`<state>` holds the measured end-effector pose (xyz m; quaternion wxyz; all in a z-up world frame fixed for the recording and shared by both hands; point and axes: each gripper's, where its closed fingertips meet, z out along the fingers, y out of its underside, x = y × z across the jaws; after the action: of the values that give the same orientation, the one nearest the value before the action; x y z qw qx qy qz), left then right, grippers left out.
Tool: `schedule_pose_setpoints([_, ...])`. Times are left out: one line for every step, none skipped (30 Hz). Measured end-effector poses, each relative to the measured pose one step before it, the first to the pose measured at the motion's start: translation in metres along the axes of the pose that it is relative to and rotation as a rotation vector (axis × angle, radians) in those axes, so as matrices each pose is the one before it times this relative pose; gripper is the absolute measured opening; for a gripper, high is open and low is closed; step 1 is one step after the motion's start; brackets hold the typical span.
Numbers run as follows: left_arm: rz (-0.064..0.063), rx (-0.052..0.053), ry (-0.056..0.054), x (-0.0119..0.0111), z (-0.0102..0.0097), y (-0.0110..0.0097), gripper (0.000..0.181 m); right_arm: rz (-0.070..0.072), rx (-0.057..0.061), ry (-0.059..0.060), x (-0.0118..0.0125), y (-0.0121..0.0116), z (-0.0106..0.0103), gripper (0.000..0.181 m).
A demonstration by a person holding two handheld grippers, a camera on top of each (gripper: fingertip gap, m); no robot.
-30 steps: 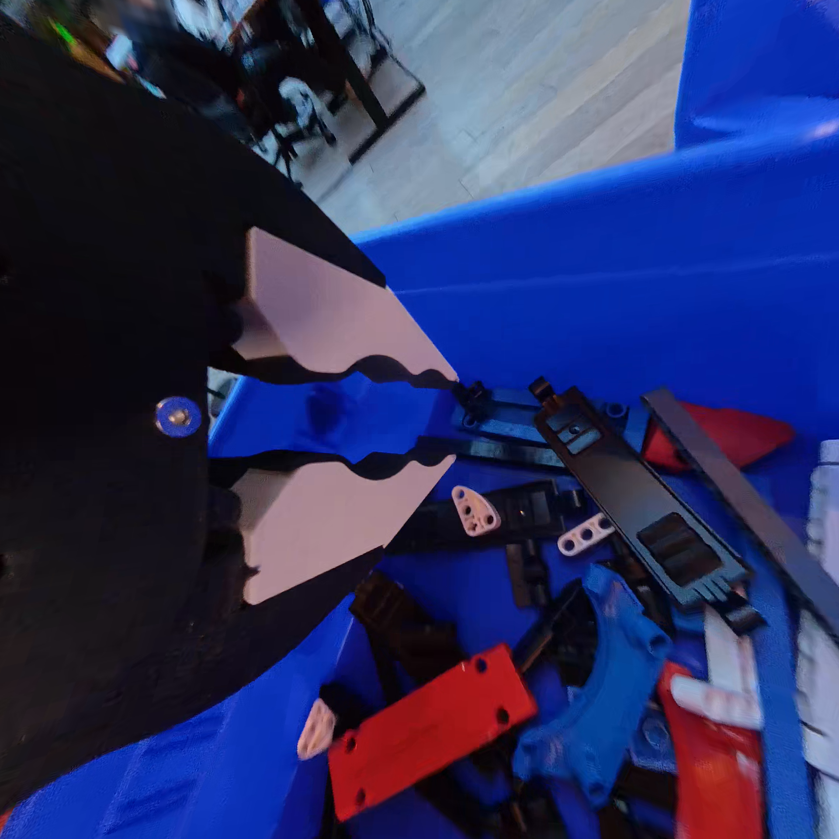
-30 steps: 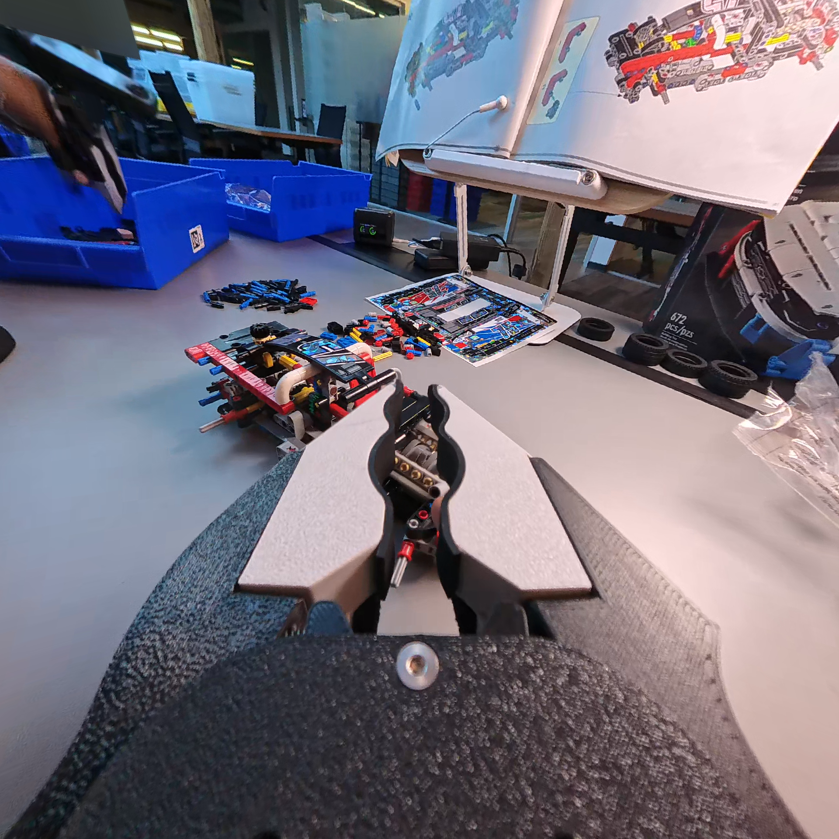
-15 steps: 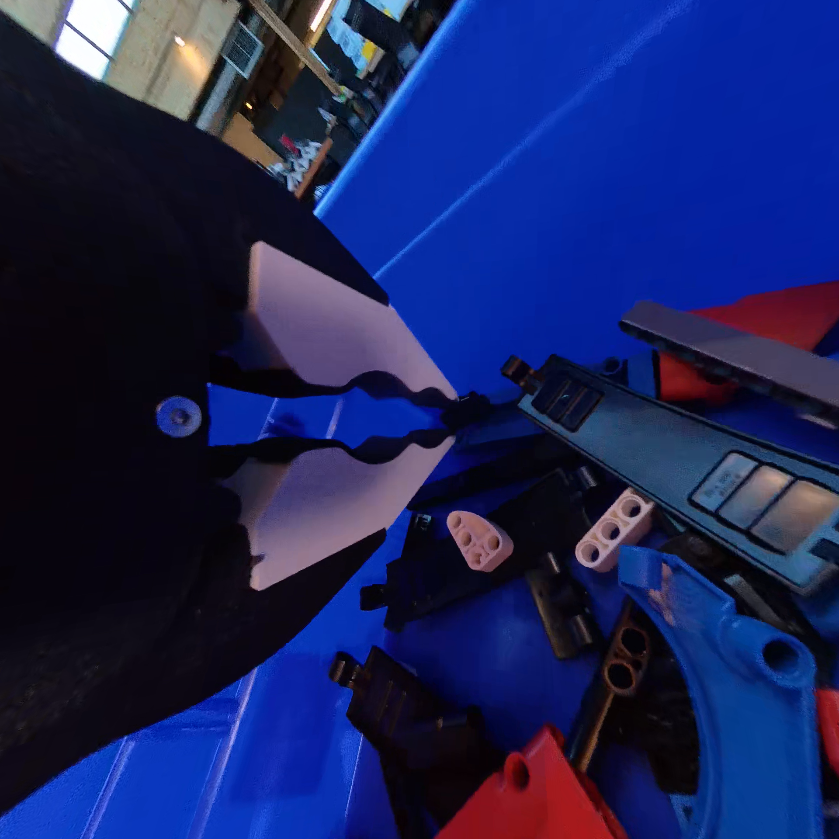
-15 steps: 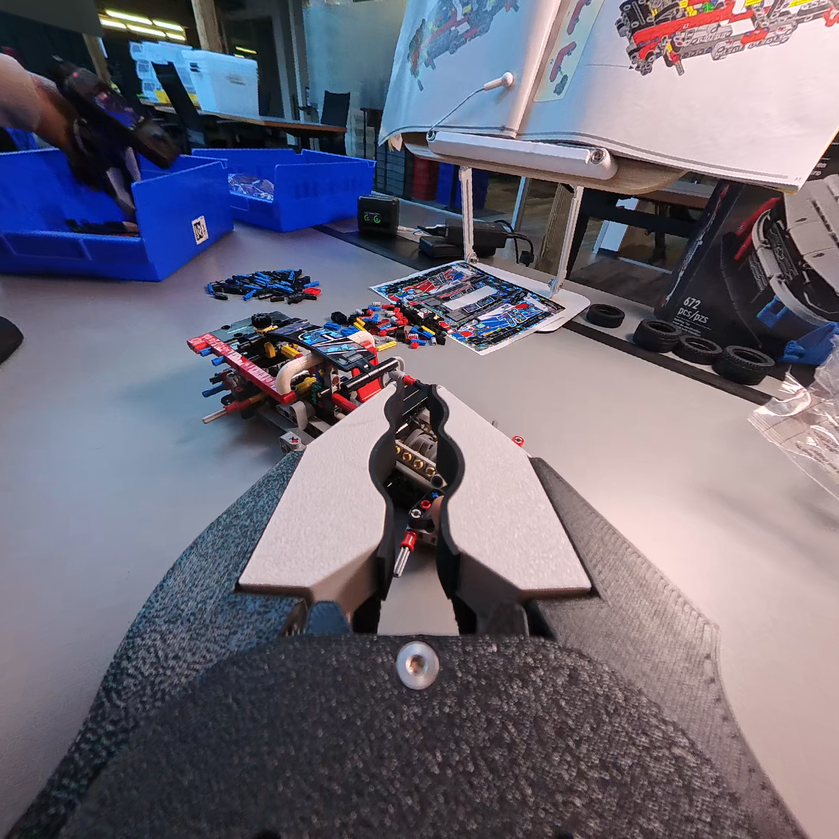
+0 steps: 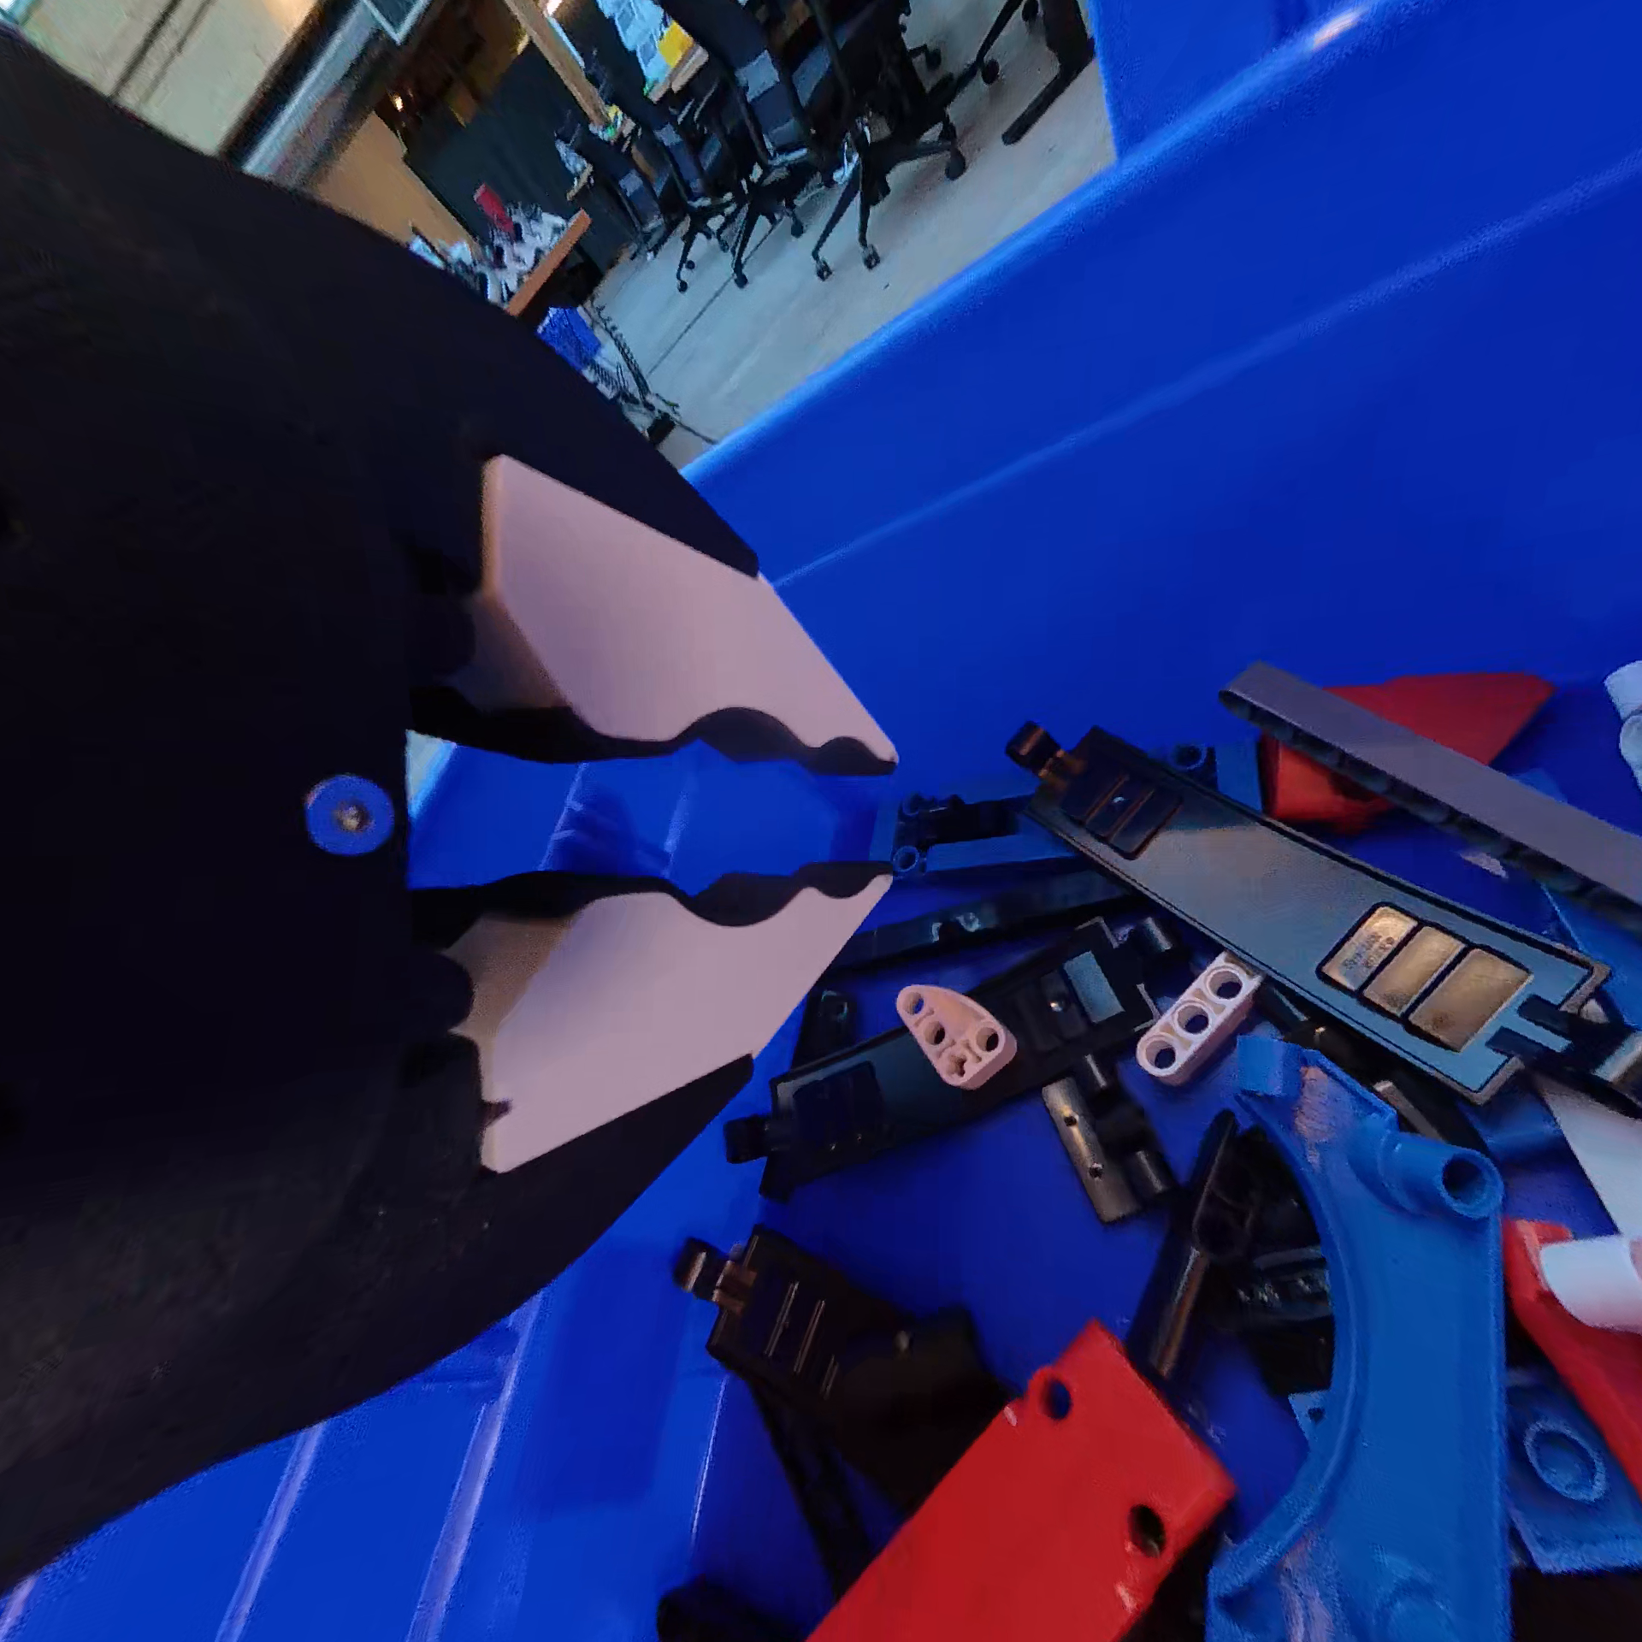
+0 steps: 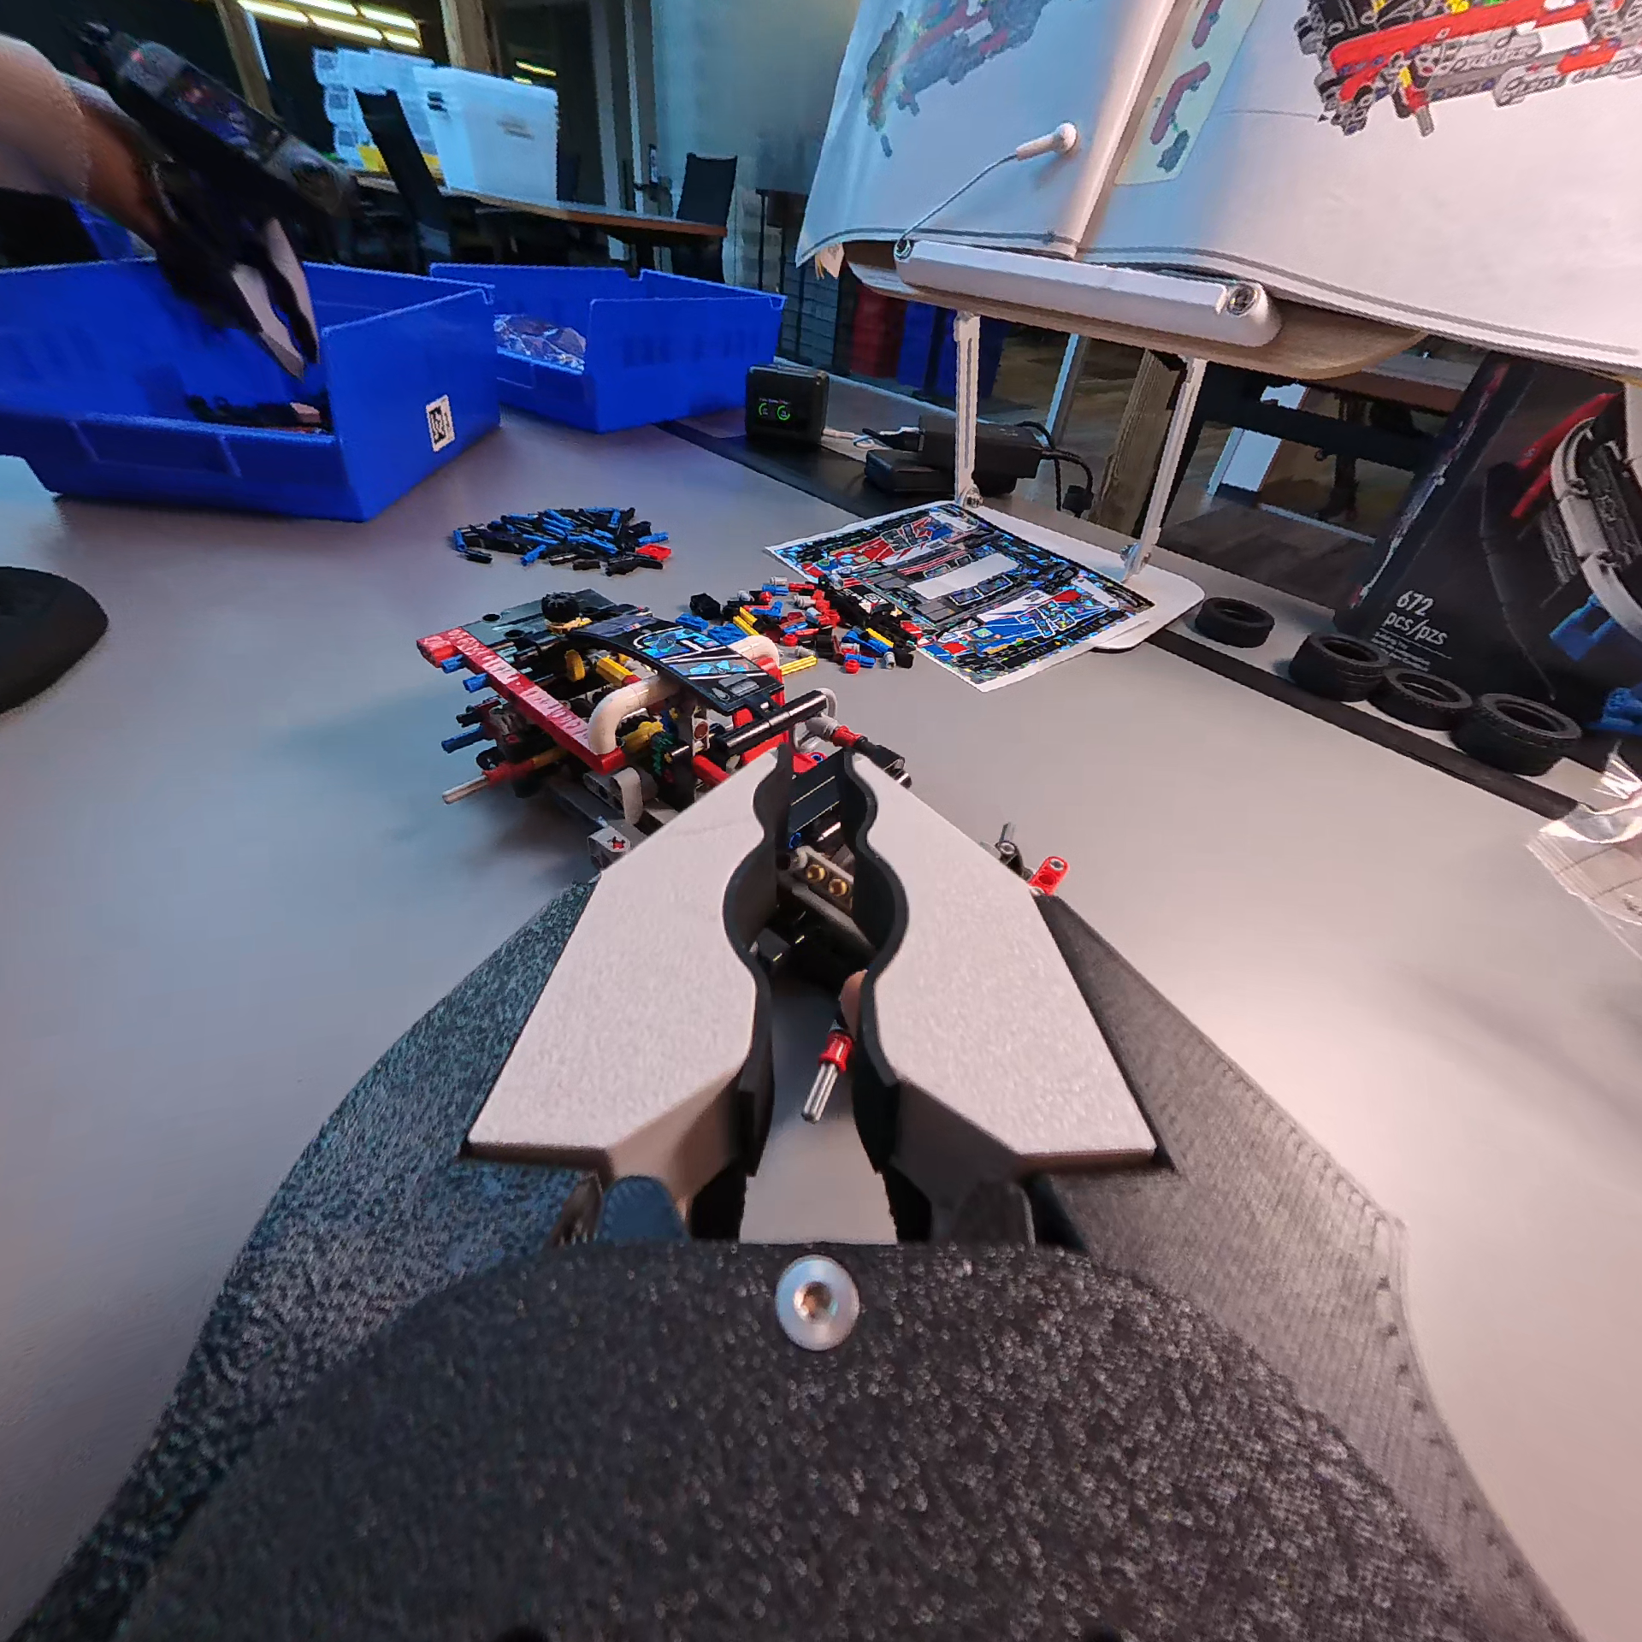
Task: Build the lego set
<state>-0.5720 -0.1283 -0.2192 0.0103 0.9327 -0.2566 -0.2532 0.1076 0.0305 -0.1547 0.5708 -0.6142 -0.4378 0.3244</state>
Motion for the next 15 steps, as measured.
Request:
schedule_pose_setpoints([0.0215,-0.0141,0.0007,-0.00040,0.00362,-0.00069,0.018,0.0017,0.0001,0.0006,-0.00001,0.00006,-0.00052,0.007])
schedule_pose_setpoints([0.0193,-0.0157,0.0040,-0.00017,0.00353,-0.00046,0.019,0.0031,0.0014,0.0021,0.00041,-0.00016,-0.00063,0.007])
schedule_pose_setpoints([0.0199,-0.0232,-0.0028,-0.00142,0.00370,0.00089,0.019,0.0037,0.0005,0.0027,0.00053,0.00006,-0.00064,0.007])
schedule_pose_setpoints([0.0228,-0.0253,-0.0005,-0.00090,0.00340,0.00159,0.019,0.0034,0.0013,0.0036,0.00087,-0.00014,-0.00051,0.007])
schedule_pose_setpoints([0.0239,-0.0152,0.0059,0.00047,0.00301,0.00057,0.017,0.0030,0.0011,0.0024,0.00065,-0.00005,-0.00034,0.007])
schedule_pose_setpoints([0.0254,-0.0015,0.0053,0.00063,0.00215,-0.00102,0.015,0.0033,0.0003,0.0015,0.00051,0.00004,-0.00017,0.007])
schedule_pose_setpoints([0.0327,-0.0001,0.0064,0.00092,0.00044,-0.00048,0.012,0.0031,0.0000,0.0008,0.00044,-0.00006,0.00002,0.007])
schedule_pose_setpoints([0.0249,0.0040,0.0038,0.00020,0.00001,-0.00042,0.011,0.0030,-0.0010,0.0001,0.00026,0.00015,0.00014,0.007])
schedule_pose_setpoints([0.0110,0.0069,0.0131,0.00136,0.00012,-0.00031,0.009,0.0035,-0.0022,-0.0003,0.00039,0.00030,0.00028,0.007])
schedule_pose_setpoints([0.0036,0.0100,0.0069,0.00036,-0.00003,-0.00032,0.008,0.0041,-0.0025,-0.0012,0.00022,0.00043,0.00027,0.007])
schedule_pose_setpoints([0.0007,0.0120,0.0045,0.00004,-0.00003,-0.00019,0.008,0.0045,-0.0020,-0.0012,0.00033,0.00028,0.00025,0.007])
schedule_pose_setpoints([-0.0028,0.0118,0.0042,0.00021,-0.00014,-0.00015,0.008,0.0045,-0.0014,-0.0005,0.00035,0.00010,0.00023,0.007])
schedule_pose_setpoints([-0.0025,0.0114,0.0051,0.00032,-0.00028,-0.00037,0.008,0.0036,-0.0002,-0.0005,0.00030,0.00006,0.00006,0.007])
schedule_pose_setpoints([-0.0025,0.0123,0.0087,0.00089,-0.00077,-0.00071,0.007,0.0033,0.0000,0.0008,0.00045,0.00004,-0.00005,0.007])
schedule_pose_setpoints([-0.0085,0.0147,0.0150,0.00122,-0.00125,-0.00106,0.006,0.0030,0.0000,0.0012,0.00041,0.00003,-0.00001,0.007])
